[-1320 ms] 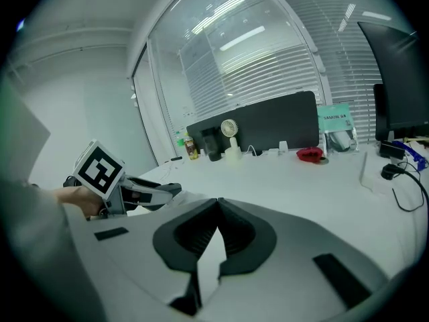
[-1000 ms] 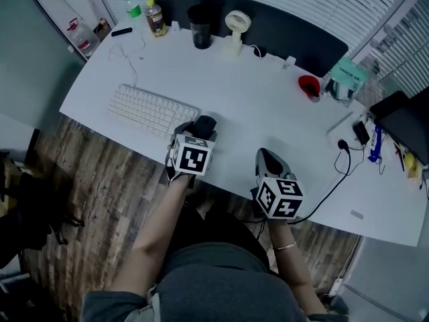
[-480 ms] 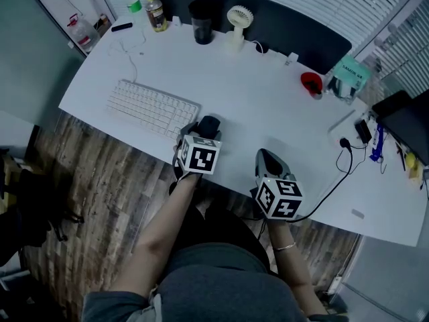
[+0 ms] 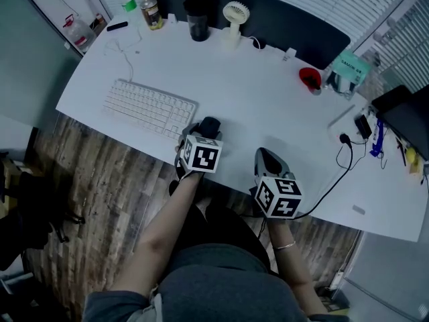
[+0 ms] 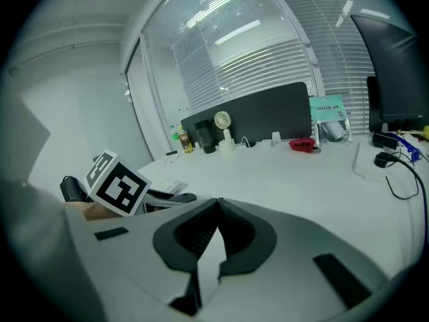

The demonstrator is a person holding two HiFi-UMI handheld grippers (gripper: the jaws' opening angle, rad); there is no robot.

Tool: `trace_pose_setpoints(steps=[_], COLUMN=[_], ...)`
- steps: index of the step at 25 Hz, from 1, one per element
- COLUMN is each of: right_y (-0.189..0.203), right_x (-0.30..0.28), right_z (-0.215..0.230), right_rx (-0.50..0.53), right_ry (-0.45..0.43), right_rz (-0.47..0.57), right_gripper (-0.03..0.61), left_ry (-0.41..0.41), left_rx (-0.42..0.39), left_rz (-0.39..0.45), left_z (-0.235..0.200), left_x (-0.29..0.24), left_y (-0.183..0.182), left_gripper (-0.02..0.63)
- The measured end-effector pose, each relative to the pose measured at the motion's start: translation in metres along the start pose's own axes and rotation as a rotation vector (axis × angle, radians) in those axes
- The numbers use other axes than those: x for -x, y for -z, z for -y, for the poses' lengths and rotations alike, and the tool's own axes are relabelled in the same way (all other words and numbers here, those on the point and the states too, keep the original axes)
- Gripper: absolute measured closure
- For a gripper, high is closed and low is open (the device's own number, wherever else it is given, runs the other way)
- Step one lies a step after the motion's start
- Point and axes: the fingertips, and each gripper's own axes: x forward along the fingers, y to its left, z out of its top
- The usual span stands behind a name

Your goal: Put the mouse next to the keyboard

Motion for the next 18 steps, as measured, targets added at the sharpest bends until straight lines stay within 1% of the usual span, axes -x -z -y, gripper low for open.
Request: trace_pose_setpoints(steps=[9, 18], right_y=[0.003, 0.004], right_x=[0.001, 0.001], right_z=[0.011, 0.015], right_rx=[-0.014, -0.016], right_ry=[0.026, 0.037], right_rz=[-0.006, -0.015], right_gripper=[0.574, 0.574], left_ry=[0.013, 0.001], left_rx=[-0.004, -0.022], left_rz=[0.001, -0.001], left_z=[0.007, 0.009], left_x=[-0.008, -0.012], left_y=[-0.002, -0.005], left_gripper=[0.314, 0.314])
